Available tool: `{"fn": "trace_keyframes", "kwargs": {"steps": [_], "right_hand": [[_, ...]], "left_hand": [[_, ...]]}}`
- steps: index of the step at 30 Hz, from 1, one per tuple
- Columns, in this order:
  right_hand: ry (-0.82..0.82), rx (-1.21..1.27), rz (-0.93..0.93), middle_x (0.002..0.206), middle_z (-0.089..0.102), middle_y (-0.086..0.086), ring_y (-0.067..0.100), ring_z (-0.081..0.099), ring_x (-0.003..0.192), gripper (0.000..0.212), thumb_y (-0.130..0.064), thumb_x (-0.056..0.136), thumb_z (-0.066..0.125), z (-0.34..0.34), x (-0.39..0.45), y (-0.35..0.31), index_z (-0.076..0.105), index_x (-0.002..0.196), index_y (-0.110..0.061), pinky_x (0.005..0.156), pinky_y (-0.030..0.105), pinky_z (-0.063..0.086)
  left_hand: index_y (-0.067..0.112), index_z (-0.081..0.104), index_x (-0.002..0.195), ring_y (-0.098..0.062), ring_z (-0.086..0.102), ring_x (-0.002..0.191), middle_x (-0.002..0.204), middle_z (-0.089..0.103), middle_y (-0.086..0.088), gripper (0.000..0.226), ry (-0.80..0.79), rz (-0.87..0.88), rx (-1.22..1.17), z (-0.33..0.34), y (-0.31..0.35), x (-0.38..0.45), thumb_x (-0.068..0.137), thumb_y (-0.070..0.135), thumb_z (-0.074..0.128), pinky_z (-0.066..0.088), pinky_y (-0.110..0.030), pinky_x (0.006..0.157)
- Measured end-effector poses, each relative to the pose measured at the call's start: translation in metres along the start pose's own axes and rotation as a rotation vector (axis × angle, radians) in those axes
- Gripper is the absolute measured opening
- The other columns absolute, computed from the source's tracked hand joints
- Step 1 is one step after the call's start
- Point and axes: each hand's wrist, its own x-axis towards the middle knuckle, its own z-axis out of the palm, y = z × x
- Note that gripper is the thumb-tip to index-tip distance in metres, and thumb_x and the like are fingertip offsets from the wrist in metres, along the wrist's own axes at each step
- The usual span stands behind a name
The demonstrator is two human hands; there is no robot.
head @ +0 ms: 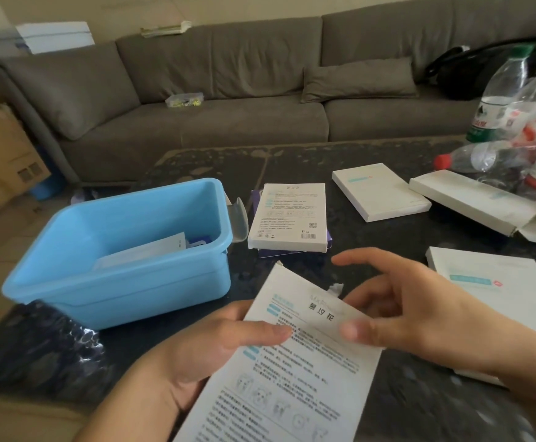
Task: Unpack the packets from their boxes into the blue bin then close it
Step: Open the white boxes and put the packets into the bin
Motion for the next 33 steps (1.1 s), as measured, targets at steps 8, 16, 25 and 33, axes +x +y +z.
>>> {"fn": "trace_keyframes", "kwargs": {"steps": [8, 16, 25, 33], "right_hand": [[0.012, 0.258, 0.037, 0.086, 0.077, 0.011, 0.025, 0.074, 0.078, 0.053, -0.022, 0.071, 0.079, -0.001, 0.002, 0.001, 0.060, 0.120, -0.031, 0.066, 0.033, 0.053], [0.025, 0.369, 0.090, 0.083, 0.076, 0.016, 0.021, 0.070, 0.064, 0.040, -0.022, 0.083, 0.065, 0.001, 0.004, 0.001, 0.059, 0.122, -0.030, 0.046, 0.021, 0.047], [0.490, -0.494, -0.490, 0.120, 0.051, -0.023, 0.002, 0.054, 0.110, 0.006, -0.037, 0.078, 0.070, 0.012, 0.000, 0.009, 0.067, 0.080, -0.041, 0.082, 0.023, 0.046], [0.069, -0.235, -0.219, 0.130, 0.034, -0.052, -0.025, 0.034, 0.123, 0.012, -0.047, 0.061, 0.079, -0.002, -0.009, -0.006, 0.075, 0.072, -0.047, 0.098, 0.020, 0.041]], "left_hand": [[0.017, 0.075, 0.109, -0.034, 0.068, 0.109, 0.119, 0.070, -0.016, 0.027, -0.058, 0.051, -0.006, -0.001, 0.004, -0.006, 0.086, 0.014, 0.060, 0.057, -0.044, 0.090], [0.011, 0.069, 0.118, -0.038, 0.066, 0.112, 0.124, 0.067, -0.020, 0.030, -0.119, 0.091, -0.015, -0.005, 0.003, -0.010, 0.089, 0.007, 0.060, 0.055, -0.045, 0.091], [0.008, 0.066, 0.120, -0.047, 0.060, 0.116, 0.127, 0.063, -0.026, 0.040, -0.118, 0.123, 0.012, -0.005, 0.001, -0.009, 0.081, 0.013, 0.072, 0.049, -0.056, 0.099], [0.002, 0.058, 0.129, -0.038, 0.062, 0.116, 0.130, 0.062, -0.022, 0.043, -0.220, 0.108, 0.094, 0.002, 0.006, -0.011, 0.087, 0.008, 0.062, 0.048, -0.051, 0.101]]}}
